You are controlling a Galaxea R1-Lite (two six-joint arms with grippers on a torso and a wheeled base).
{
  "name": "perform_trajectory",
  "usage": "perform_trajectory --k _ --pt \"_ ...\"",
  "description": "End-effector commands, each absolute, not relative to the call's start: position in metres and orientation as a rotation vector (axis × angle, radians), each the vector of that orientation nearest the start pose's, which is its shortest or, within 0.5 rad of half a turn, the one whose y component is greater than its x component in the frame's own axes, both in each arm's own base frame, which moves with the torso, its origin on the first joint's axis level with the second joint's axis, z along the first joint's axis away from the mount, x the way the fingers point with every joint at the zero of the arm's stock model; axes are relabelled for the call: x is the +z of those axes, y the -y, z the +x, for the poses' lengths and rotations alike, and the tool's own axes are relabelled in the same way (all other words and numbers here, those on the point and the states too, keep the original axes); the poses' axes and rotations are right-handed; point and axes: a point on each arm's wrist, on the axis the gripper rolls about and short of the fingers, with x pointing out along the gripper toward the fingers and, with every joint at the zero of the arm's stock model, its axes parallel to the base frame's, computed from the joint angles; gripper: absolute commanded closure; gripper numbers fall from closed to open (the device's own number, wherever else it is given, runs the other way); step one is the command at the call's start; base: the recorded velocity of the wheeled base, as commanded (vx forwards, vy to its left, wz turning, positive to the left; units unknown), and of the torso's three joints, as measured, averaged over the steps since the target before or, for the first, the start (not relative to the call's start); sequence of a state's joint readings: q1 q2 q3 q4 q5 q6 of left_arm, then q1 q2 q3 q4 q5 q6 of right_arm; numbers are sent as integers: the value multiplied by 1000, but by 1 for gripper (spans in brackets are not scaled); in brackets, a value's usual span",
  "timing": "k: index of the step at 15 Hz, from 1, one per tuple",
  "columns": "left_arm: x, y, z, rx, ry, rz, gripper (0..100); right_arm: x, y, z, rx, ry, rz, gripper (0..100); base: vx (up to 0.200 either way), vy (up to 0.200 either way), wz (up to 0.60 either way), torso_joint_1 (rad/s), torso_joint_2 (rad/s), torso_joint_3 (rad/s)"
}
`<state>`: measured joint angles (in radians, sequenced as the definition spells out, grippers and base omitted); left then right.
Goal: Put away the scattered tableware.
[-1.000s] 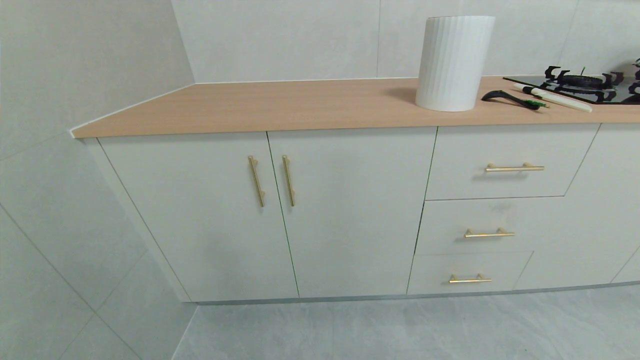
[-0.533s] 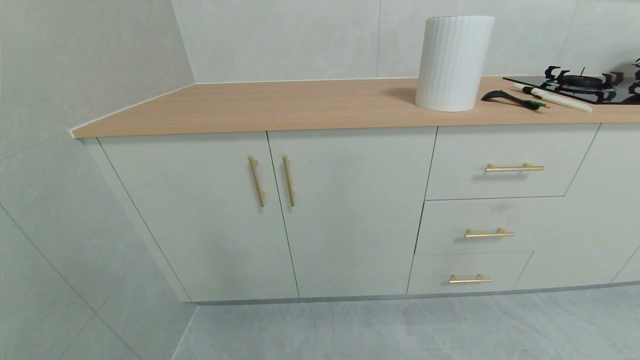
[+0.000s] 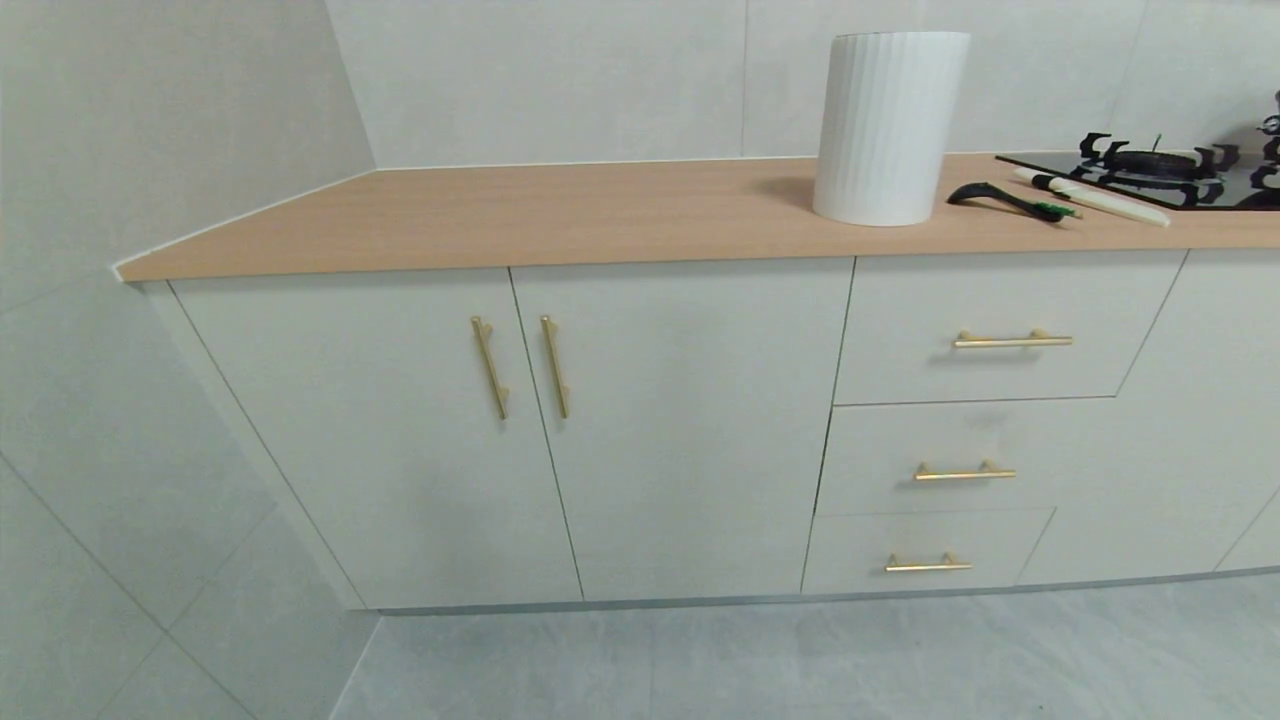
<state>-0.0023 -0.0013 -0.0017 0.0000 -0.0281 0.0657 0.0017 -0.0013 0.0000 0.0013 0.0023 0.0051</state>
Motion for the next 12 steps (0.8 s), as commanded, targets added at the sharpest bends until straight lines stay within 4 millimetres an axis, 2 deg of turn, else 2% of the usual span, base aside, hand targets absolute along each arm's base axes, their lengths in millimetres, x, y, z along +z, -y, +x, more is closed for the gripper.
perform_trajectory --k 1,8,12 --pt "76 1 -23 -31 3 66 0 75 0 -23 5 -2 5 0 0 -200 0 12 7 2" --pt "76 1 -23 -31 1 63 0 75 0 -23 5 -2 5 0 0 -200 0 3 3 0" --pt "76 1 -23 -31 1 44 0 75 0 -23 5 -2 5 0 0 0 0 0 0 0"
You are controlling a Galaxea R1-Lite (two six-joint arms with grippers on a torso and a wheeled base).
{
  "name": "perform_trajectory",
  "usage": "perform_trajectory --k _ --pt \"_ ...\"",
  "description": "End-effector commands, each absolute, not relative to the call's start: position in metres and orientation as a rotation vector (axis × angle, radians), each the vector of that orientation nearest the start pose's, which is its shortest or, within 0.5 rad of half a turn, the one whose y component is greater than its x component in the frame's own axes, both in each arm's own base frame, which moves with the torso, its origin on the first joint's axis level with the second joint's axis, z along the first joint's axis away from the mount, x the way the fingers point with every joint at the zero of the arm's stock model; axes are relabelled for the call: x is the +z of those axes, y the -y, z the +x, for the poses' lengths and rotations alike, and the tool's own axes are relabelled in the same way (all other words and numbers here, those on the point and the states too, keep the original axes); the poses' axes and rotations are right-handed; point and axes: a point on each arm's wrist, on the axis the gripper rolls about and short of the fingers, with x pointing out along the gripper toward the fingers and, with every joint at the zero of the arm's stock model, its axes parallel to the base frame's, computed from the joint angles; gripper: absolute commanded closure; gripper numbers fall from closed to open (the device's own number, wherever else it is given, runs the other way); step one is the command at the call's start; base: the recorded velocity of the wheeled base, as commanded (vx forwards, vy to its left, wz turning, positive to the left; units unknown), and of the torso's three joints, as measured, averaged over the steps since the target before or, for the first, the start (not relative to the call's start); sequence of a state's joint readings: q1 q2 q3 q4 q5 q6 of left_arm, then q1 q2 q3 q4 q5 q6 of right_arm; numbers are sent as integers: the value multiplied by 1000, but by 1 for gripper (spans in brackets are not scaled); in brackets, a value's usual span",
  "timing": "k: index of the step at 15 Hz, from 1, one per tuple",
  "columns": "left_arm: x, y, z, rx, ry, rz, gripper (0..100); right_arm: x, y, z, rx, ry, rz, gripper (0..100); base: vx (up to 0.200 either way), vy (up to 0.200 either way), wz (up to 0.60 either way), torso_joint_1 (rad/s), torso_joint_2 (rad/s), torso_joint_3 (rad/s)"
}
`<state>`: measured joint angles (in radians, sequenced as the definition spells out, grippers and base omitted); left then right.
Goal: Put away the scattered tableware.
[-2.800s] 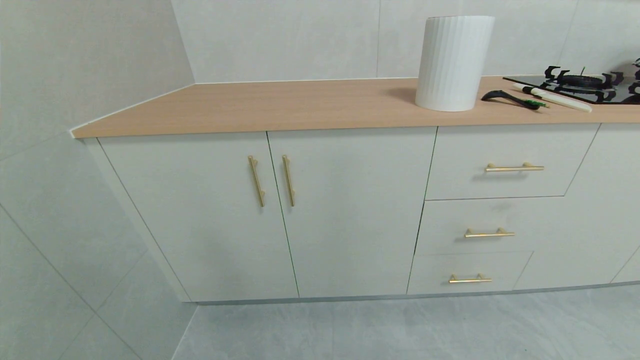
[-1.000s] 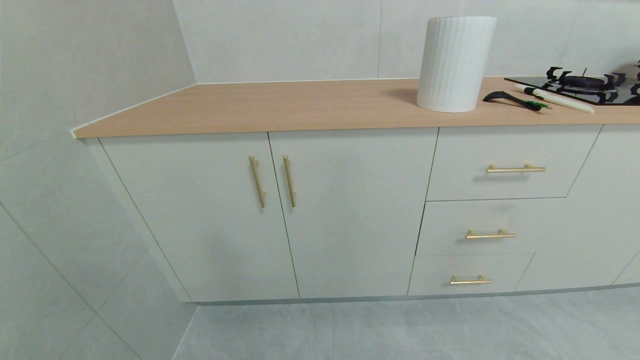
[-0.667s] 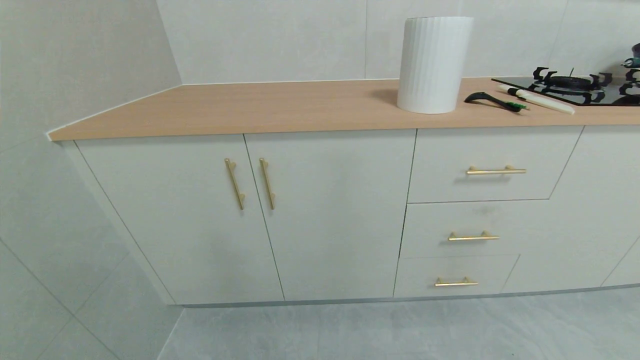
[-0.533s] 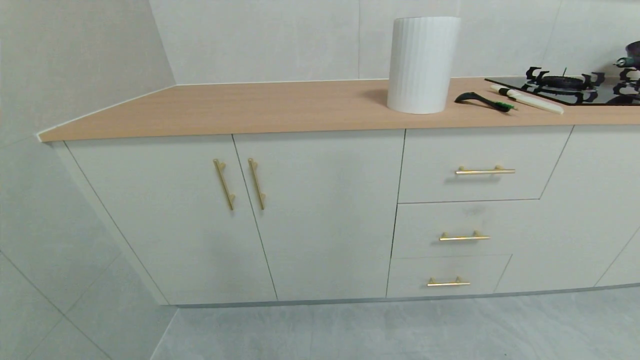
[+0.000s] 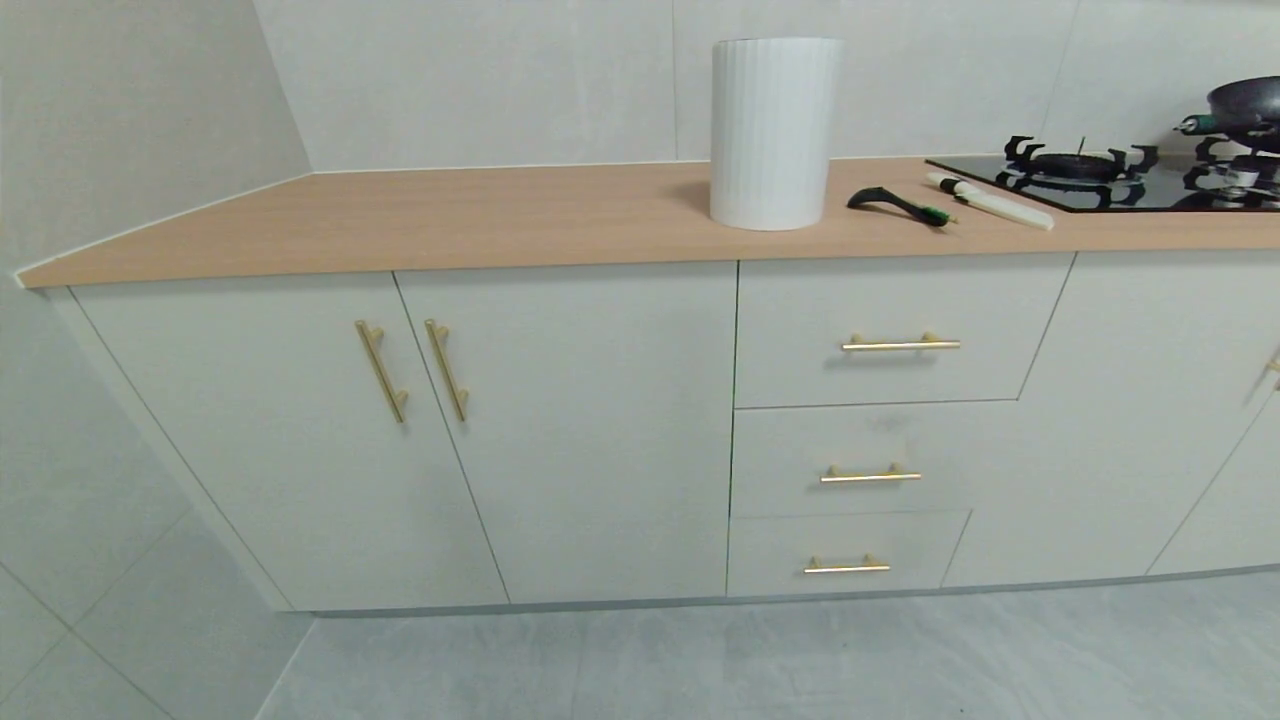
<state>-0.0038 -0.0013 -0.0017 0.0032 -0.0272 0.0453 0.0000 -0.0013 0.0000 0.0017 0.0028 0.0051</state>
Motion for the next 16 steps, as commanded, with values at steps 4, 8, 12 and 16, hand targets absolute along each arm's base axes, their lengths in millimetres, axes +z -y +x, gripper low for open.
perform_trajectory --k 4,8,12,16 --pt "76 1 -23 -31 1 43 0 75 0 -23 5 -2 6 0 50 0 0 1 -1 2" --pt "76 1 -23 -31 2 37 0 75 0 -23 5 -2 6 0 200 0 0 1 5 4" --pt "76 1 -23 -31 1 35 0 75 0 -23 3 -2 6 0 0 0 0 0 0 0" --pt "76 1 -23 -31 1 35 0 75 0 -23 5 -2 3 0 0 0 0 0 0 0"
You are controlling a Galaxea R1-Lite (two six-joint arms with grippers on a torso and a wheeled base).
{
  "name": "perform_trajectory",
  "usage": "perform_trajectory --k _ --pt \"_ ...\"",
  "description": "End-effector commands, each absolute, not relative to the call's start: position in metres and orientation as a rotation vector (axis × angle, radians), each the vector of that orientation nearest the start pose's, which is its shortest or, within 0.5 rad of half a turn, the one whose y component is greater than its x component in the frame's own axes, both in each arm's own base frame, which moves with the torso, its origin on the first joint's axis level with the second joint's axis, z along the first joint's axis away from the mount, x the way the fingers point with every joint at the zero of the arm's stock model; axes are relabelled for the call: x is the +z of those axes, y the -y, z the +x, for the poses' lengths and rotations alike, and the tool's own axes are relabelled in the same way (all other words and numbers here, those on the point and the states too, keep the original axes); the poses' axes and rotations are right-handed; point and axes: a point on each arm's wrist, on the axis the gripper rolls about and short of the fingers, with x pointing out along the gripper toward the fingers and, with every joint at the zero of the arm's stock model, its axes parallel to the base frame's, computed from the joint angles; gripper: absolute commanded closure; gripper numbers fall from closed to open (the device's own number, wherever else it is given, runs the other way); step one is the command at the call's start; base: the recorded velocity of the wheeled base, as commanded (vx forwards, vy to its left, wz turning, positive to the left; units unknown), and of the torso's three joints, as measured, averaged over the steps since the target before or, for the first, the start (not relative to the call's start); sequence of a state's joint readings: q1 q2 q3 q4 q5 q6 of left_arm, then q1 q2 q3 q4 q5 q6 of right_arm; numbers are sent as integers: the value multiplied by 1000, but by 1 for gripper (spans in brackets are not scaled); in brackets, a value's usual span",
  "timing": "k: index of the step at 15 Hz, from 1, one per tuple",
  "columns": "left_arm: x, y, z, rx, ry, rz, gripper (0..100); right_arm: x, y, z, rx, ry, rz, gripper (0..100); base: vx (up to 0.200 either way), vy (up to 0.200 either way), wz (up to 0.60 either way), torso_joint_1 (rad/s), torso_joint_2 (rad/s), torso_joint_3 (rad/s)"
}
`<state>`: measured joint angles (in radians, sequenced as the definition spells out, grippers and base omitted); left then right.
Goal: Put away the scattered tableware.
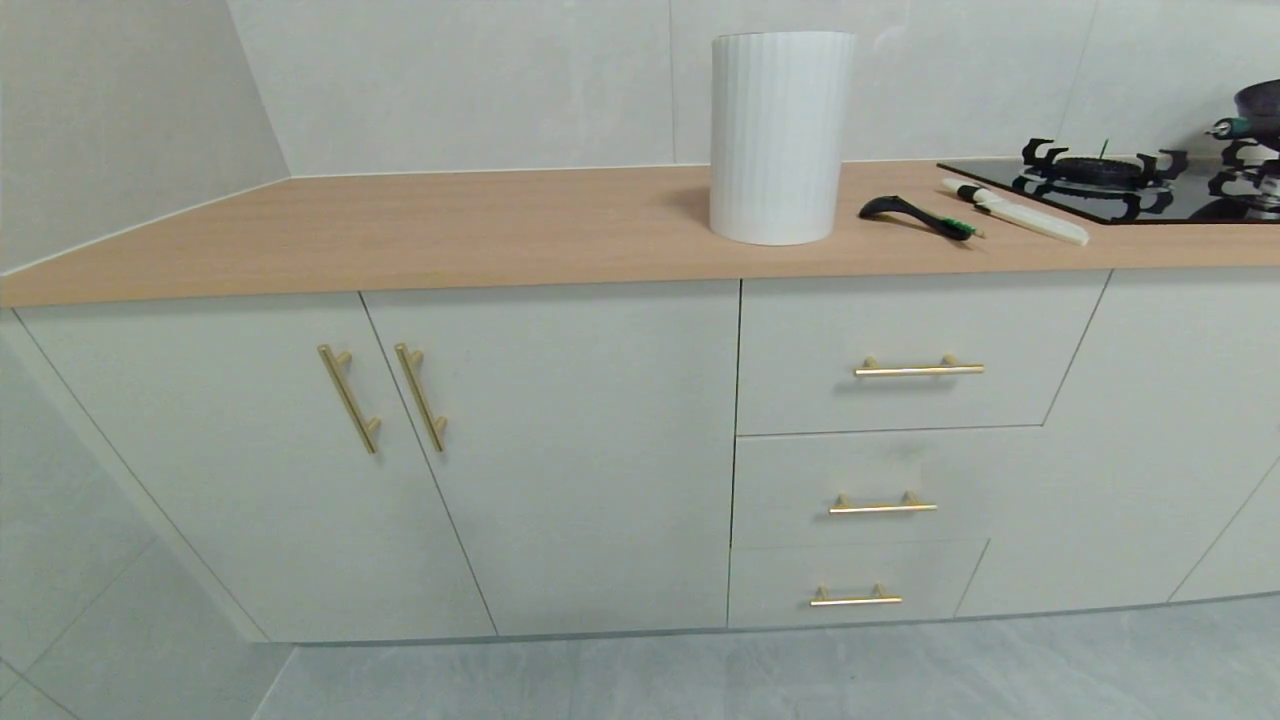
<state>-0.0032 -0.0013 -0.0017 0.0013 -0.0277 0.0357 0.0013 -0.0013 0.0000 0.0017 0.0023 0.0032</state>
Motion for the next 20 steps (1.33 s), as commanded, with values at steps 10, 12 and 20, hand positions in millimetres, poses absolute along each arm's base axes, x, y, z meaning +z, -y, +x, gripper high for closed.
perform_trajectory --k 10,12,20 --pt "76 1 -23 -31 1 35 0 166 -5 49 125 -332 -27 0 0 0 0 0 0 0" --pt "76 1 -23 -31 1 35 0 184 -9 87 144 -417 -31 0 0 0 0 0 0 0" --pt "76 1 -23 -31 1 35 0 209 -25 220 180 -528 -44 0 0 0 0 0 0 0"
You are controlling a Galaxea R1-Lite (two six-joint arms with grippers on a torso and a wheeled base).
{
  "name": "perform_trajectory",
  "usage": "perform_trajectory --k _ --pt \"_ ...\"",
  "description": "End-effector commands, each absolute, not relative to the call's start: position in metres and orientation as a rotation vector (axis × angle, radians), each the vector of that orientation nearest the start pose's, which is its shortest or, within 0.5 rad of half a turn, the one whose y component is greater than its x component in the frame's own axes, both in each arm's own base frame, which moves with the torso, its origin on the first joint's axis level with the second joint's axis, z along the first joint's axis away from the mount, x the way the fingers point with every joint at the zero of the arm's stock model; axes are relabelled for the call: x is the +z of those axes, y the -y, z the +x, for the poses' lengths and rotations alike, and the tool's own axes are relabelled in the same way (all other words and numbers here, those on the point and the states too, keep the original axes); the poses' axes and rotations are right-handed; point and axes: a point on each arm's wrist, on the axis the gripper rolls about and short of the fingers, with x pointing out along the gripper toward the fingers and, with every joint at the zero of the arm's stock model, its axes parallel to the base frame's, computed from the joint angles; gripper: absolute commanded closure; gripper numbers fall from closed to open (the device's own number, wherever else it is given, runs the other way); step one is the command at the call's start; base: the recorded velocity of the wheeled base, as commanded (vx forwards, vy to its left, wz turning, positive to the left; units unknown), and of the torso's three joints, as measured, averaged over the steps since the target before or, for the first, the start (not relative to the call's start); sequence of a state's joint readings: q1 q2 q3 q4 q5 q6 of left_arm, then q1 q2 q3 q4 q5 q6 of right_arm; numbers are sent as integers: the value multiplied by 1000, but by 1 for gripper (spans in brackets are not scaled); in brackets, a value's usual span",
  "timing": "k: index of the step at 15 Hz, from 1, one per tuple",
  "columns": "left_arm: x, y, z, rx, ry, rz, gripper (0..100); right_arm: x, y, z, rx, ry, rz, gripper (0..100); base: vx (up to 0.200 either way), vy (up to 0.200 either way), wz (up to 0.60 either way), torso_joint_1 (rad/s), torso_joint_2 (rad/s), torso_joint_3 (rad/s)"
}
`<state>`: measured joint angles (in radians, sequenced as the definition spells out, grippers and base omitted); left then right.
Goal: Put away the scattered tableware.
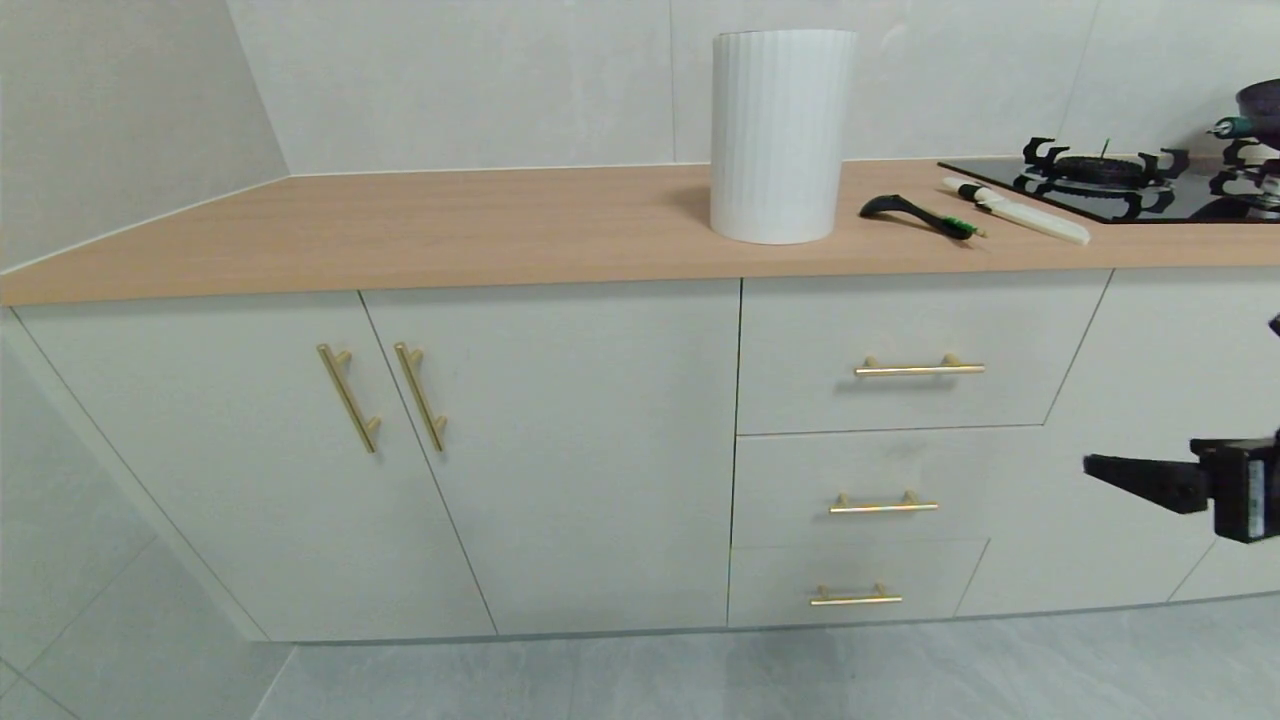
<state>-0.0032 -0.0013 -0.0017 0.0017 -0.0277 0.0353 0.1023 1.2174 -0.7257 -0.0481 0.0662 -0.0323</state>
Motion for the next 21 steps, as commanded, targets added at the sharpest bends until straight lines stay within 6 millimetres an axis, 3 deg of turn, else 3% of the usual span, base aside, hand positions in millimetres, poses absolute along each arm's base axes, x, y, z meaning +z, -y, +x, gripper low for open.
perform_trajectory --k 1,6,11,12,16,21 --pt "76 1 -23 -31 1 35 0 201 -27 234 188 -565 -46 0 0 0 0 0 0 0" --pt "76 1 -23 -29 0 34 0 163 -40 269 222 -658 -71 0 0 0 0 0 0 0" --pt "76 1 -23 -29 0 34 0 99 -47 320 144 -700 -69 0 0 0 0 0 0 0" --pt "76 1 -23 -31 1 34 0 98 -47 320 144 -699 -67 0 0 0 0 0 0 0" --pt "76 1 -23 -29 0 34 0 52 -54 348 55 -678 -18 0 0 0 0 0 0 0" --pt "76 1 -23 -29 1 35 0 25 -55 364 5 -615 12 0 0 0 0 0 0 0"
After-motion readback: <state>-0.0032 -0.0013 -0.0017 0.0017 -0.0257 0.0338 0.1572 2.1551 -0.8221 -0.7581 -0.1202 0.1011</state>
